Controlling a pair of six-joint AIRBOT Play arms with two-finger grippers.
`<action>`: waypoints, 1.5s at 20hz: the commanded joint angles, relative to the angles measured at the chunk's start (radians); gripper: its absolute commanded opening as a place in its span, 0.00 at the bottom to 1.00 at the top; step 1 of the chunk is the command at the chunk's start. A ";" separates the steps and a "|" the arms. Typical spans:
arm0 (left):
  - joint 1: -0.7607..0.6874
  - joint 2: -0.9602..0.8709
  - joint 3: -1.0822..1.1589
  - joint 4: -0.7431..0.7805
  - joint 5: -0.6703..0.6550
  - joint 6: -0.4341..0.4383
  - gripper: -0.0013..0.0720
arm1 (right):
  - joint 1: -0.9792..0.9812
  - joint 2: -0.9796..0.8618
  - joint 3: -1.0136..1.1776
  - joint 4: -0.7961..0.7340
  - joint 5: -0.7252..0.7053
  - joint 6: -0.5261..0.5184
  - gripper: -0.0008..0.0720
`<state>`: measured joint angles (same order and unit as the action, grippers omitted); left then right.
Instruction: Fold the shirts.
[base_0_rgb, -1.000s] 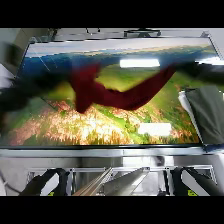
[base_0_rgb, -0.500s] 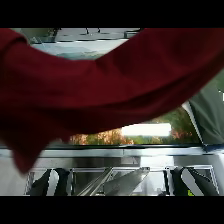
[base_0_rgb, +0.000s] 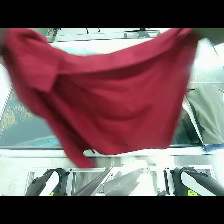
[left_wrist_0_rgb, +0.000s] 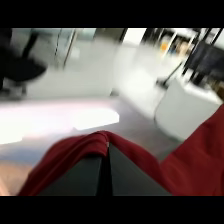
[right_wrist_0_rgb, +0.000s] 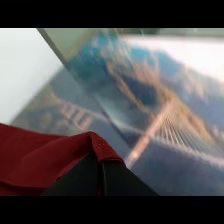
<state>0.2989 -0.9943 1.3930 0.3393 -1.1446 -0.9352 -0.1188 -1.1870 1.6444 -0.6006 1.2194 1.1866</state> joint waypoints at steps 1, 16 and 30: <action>-0.205 -0.295 -0.097 0.262 0.155 0.068 0.06 | 0.095 -0.196 -0.167 -0.206 -0.196 0.018 0.03; 0.029 -0.982 0.629 0.356 -0.418 -0.211 0.60 | -0.116 -0.557 -0.144 0.034 -0.215 -0.125 0.60; 0.285 -0.304 -0.579 0.357 -0.369 -0.112 0.60 | -0.266 -0.456 -0.673 -0.164 0.105 -0.167 0.60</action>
<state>0.5278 -1.4136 0.9997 0.6968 -1.5490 -1.0634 -0.3889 -1.6470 1.0603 -0.7387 1.3235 1.0500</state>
